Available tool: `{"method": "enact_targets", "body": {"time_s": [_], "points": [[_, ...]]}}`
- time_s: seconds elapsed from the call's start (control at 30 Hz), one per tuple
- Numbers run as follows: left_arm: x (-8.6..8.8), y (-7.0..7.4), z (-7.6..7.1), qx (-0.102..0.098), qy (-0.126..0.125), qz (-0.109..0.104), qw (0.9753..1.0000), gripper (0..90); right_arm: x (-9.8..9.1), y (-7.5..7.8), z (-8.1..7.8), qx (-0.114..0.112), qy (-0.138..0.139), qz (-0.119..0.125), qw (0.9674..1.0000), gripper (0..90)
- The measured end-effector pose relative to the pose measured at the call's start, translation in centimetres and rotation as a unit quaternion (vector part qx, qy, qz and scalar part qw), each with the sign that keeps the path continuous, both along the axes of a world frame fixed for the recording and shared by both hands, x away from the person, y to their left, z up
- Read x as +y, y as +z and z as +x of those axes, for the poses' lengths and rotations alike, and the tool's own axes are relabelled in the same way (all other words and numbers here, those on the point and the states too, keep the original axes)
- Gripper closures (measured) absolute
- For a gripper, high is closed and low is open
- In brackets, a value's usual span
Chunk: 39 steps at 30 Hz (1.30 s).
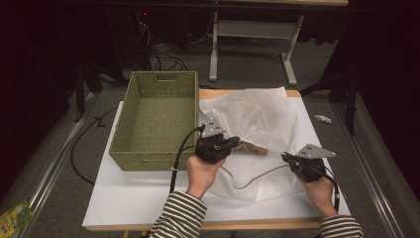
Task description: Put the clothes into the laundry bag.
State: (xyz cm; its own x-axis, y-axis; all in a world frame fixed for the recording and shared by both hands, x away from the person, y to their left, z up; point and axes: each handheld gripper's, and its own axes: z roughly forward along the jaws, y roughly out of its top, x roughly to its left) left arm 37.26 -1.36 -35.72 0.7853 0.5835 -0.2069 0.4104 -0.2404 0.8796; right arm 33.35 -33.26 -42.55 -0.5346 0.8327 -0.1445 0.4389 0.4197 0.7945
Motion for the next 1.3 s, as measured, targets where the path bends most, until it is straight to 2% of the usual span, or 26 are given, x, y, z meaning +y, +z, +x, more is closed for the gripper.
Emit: {"method": "enact_targets", "body": {"time_s": [0.13, 0.2, 0.23, 0.33, 0.37, 0.47, 0.6, 0.63, 0.8, 0.83, 0.9, 0.93, 0.97, 1.07, 1.17, 1.27, 1.3], "points": [[-0.3, -0.9, -0.9, -0.006, -0.007, 0.024, 0.9997, 88.0, -1.6, 0.6, -1.6, -0.001, 0.005, 0.028, 0.9996, 88.4], [-0.4, -1.1, -1.1, -0.006, -0.008, 0.027, 0.9996, 87.9, -1.9, 0.7, -1.9, 0.000, 0.004, 0.032, 0.9995, 88.4], [-0.5, -1.4, -1.5, -0.010, -0.010, 0.036, 0.9993, 87.7, -2.4, 0.9, -2.3, 0.006, 0.003, 0.046, 0.9989, 88.3], [-0.4, -1.8, -1.9, -0.013, -0.007, 0.045, 0.9989, 87.3, -2.8, 0.9, -2.6, 0.009, 0.003, 0.050, 0.9987, 88.3], [-0.1, -2.2, -2.0, -0.014, 0.001, 0.049, 0.9987, 87.3, -3.0, 0.9, -2.8, 0.012, 0.004, 0.053, 0.9985, 88.3], [0.1, -2.7, -2.0, -0.005, 0.005, 0.049, 0.9988, 87.5, -3.3, 0.8, -2.9, 0.009, 0.003, 0.071, 0.9975, 88.3], [0.4, -3.6, -2.1, 0.005, 0.009, 0.052, 0.9986, 87.5, -3.2, 0.7, -2.9, 0.011, 0.002, 0.073, 0.9973, 88.3], [0.4, -3.9, -2.3, 0.006, 0.008, 0.055, 0.9984, 87.1, -3.2, 0.5, -2.9, 0.018, 0.000, 0.074, 0.9971, 88.3], [0.6, -5.2, -3.0, -0.001, 0.022, 0.078, 0.9967, 71.7, -3.4, 0.2, -3.0, 0.023, 0.003, 0.075, 0.9970, 88.2], [0.8, -5.6, -3.2, -0.005, 0.034, 0.088, 0.9955, 66.9, -3.5, 0.2, -3.0, 0.024, 0.003, 0.074, 0.9970, 88.1], [0.9, -5.7, -3.3, -0.005, 0.039, 0.089, 0.9953, 58.1, -3.5, 0.1, -3.0, 0.026, 0.002, 0.074, 0.9969, 88.0], [1.1, -5.9, -3.4, -0.005, 0.042, 0.090, 0.9951, 58.1, -3.6, 0.1, -3.0, 0.029, 0.000, 0.075, 0.9968, 87.8], [1.2, -6.2, -3.5, -0.009, 0.049, 0.095, 0.9943, 52.9, -3.6, -0.1, -3.0, 0.033, -0.001, 0.075, 0.9967, 87.1], [1.3, -6.5, -3.7, -0.005, 0.050, 0.096, 0.9941, 48.7, -3.6, -0.5, -3.0, 0.035, -0.004, 0.071, 0.9969, 85.8], [1.3, -7.7, -3.9, -0.002, 0.054, 0.122, 0.9910, 47.6, -3.8, -0.9, -3.0, 0.040, -0.007, 0.075, 0.9964, 85.2], [1.4, -8.4, -4.1, 0.009, 0.056, 0.122, 0.9910, 47.2, -3.8, -1.2, -3.0, 0.046, -0.009, 0.075, 0.9961, 84.9], [1.4, -9.1, -4.2, 0.013, 0.060, 0.130, 0.9896, 47.3, -3.9, -1.4, -3.0, 0.048, -0.011, 0.074, 0.9960, 84.7]]}}
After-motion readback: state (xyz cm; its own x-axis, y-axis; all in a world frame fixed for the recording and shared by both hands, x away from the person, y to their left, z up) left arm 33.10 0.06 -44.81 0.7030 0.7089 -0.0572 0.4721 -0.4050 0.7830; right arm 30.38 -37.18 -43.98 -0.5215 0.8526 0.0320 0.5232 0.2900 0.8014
